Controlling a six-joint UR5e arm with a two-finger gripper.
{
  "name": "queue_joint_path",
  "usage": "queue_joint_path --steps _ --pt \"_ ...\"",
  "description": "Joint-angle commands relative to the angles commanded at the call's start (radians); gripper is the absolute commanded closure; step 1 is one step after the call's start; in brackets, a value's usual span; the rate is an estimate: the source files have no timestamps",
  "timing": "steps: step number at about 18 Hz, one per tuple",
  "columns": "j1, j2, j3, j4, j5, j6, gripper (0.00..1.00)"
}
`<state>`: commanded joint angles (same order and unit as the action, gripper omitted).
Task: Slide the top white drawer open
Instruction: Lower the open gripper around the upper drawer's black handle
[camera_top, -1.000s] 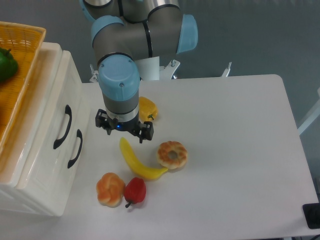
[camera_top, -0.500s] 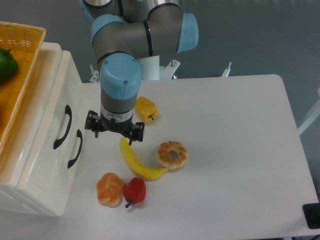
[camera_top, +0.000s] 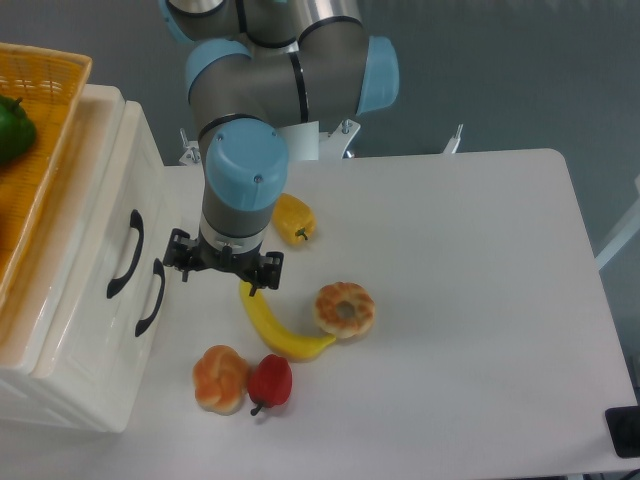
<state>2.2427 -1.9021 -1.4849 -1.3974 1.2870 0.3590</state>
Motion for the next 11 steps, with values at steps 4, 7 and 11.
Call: queue_joint_path --steps 4,7,11 --pt "0.011 0.003 0.000 -0.006 -0.002 -0.003 0.00" --pt "0.014 0.006 0.000 -0.023 0.002 -0.003 0.00" --pt "0.028 0.011 0.002 -0.041 -0.049 -0.005 0.00"
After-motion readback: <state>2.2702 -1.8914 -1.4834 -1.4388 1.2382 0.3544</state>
